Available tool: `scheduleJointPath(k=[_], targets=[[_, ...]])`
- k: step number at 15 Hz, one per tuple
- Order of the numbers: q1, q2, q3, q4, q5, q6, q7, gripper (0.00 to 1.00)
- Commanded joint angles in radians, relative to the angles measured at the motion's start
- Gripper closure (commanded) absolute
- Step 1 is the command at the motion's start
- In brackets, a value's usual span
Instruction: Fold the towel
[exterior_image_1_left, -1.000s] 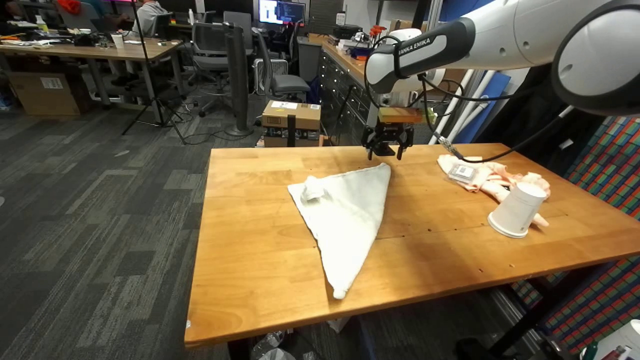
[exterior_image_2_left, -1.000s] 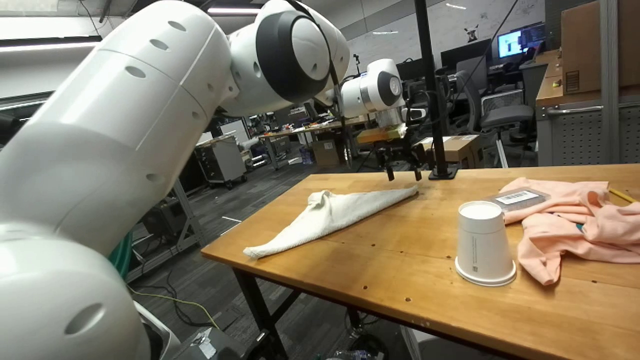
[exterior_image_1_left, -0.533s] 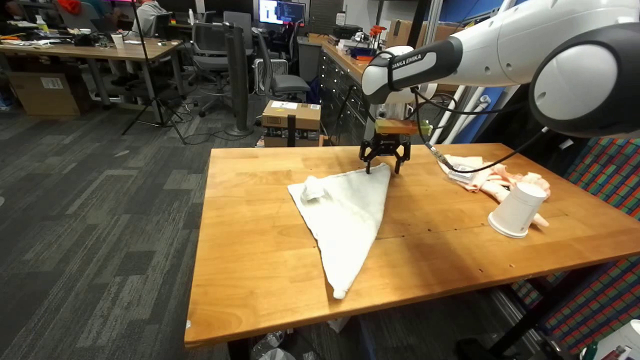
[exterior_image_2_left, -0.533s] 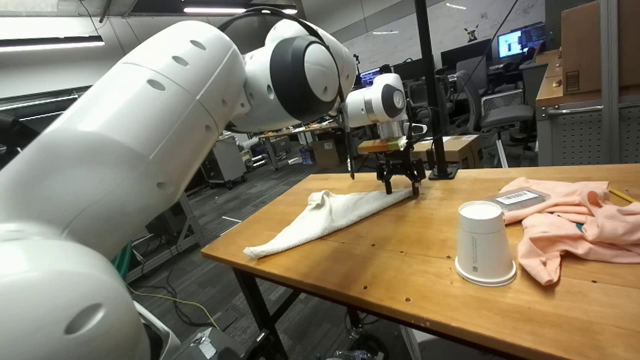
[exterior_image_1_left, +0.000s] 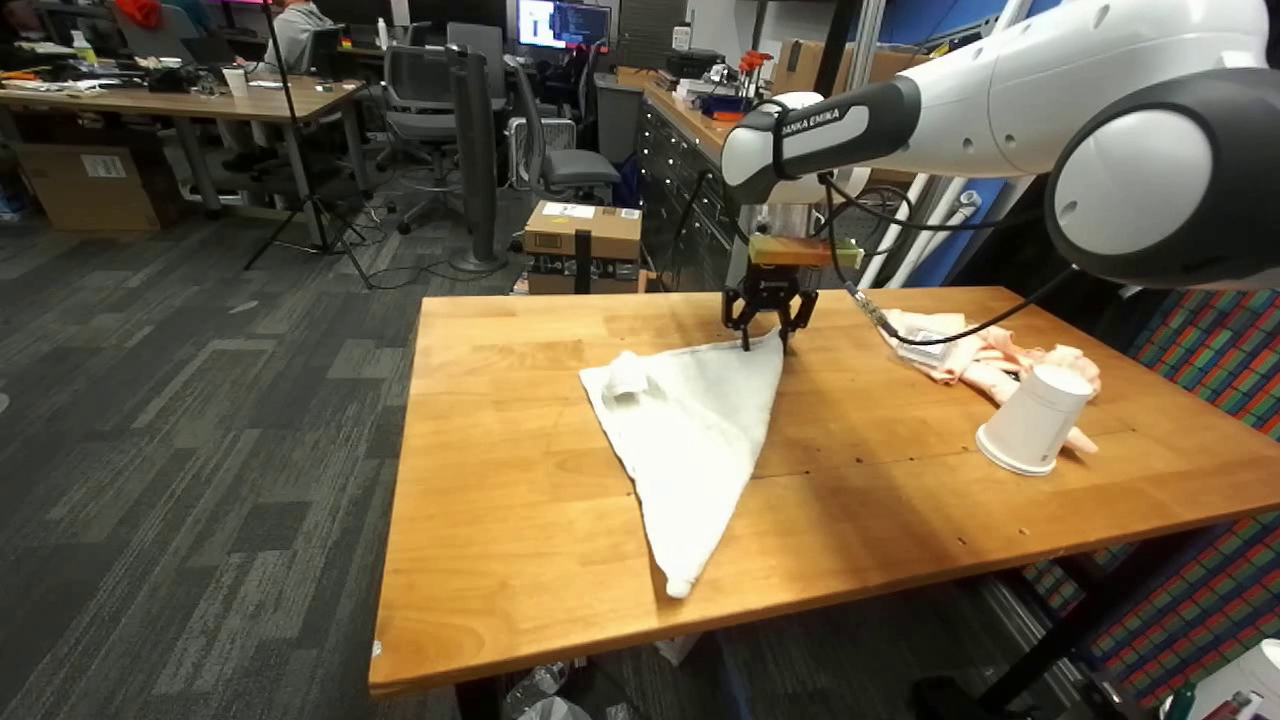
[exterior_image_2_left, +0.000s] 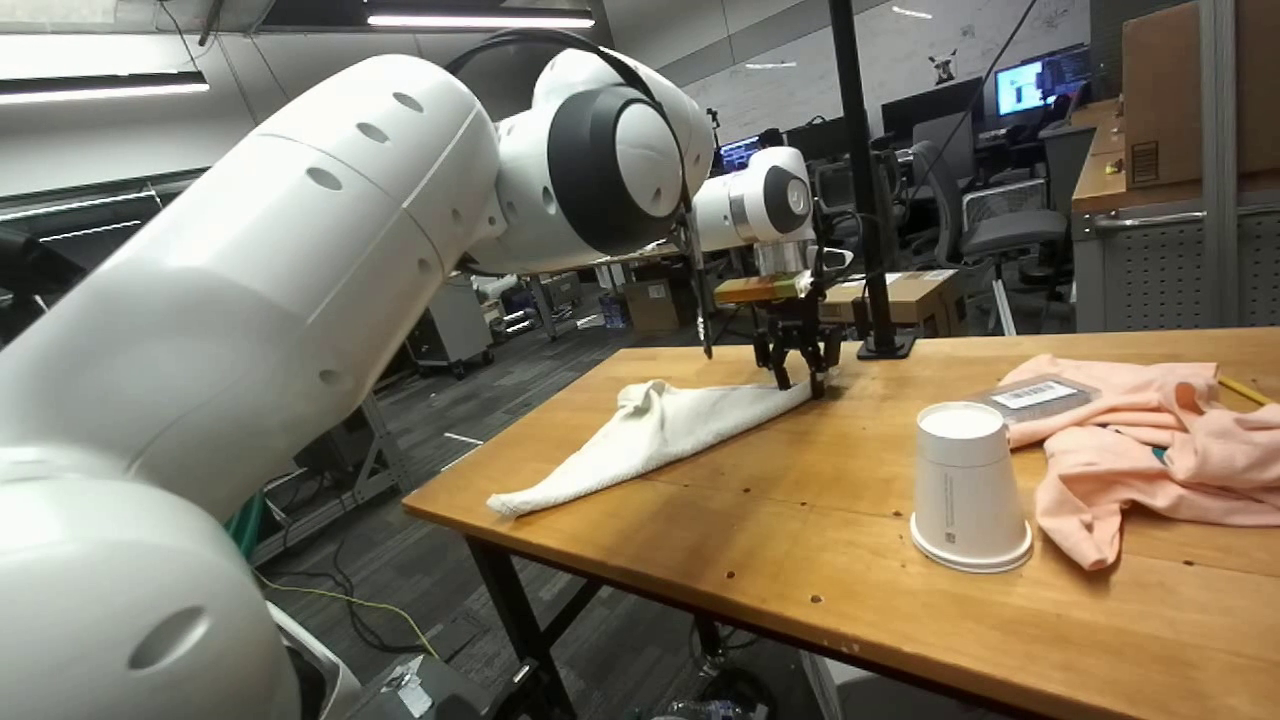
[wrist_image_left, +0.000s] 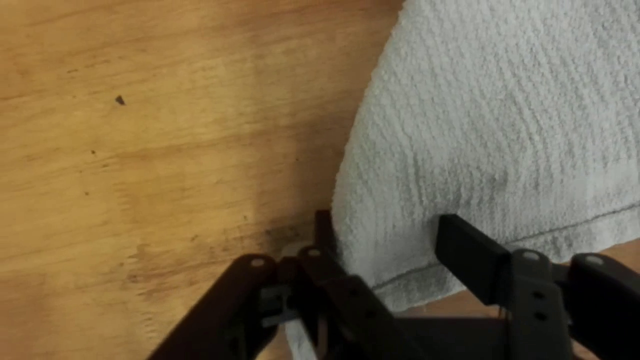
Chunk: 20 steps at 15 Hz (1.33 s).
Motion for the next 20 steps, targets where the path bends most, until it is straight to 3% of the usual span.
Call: scheduleJointPath(k=[1,4,6,12,20], targets=[[0.006,0.016,-0.004,0.042,0.015,-0.032,-0.026,0.73],[0.006,-0.009,0.006,0.016,-0.001,-0.013,-0.027,0.95],[0.009,-0.042,0.010,-0.011,0.001,0.010,-0.025,0.99],[0.035,-0.198,0.008,-0.151,-0.017,0.110,-0.022,0.96],[0.107,-0.497,-0.005,-0.515,-0.032,0.284,0.054,0.96]])
